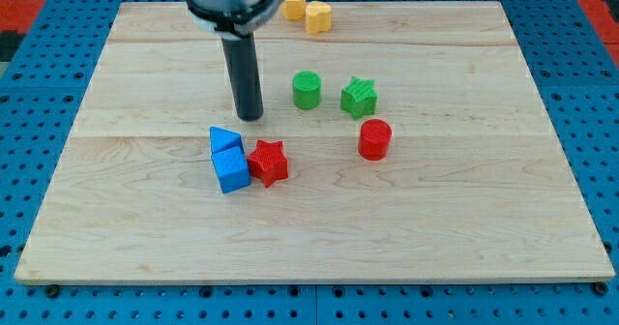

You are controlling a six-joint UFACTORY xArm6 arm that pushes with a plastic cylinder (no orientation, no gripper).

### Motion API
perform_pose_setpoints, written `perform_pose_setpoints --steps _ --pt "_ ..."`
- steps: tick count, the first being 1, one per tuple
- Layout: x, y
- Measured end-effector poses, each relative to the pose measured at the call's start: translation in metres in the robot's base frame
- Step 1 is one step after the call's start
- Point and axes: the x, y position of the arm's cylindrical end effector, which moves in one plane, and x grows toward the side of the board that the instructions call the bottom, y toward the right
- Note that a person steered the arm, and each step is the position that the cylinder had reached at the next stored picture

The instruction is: Make a triangle out of red circle and green blocks

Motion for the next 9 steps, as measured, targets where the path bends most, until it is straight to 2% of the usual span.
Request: perform_pose_setpoints --steps 1,2,3,4,5,7,9 --pt "-0.019 0.01" --pt "-0.023 0.066" --pt "-0.007 0.11" --pt "-0.02 0.121" --pt "-0.054 0.109" --pt "-0.069 0.163" --pt "-0.015 0.162"
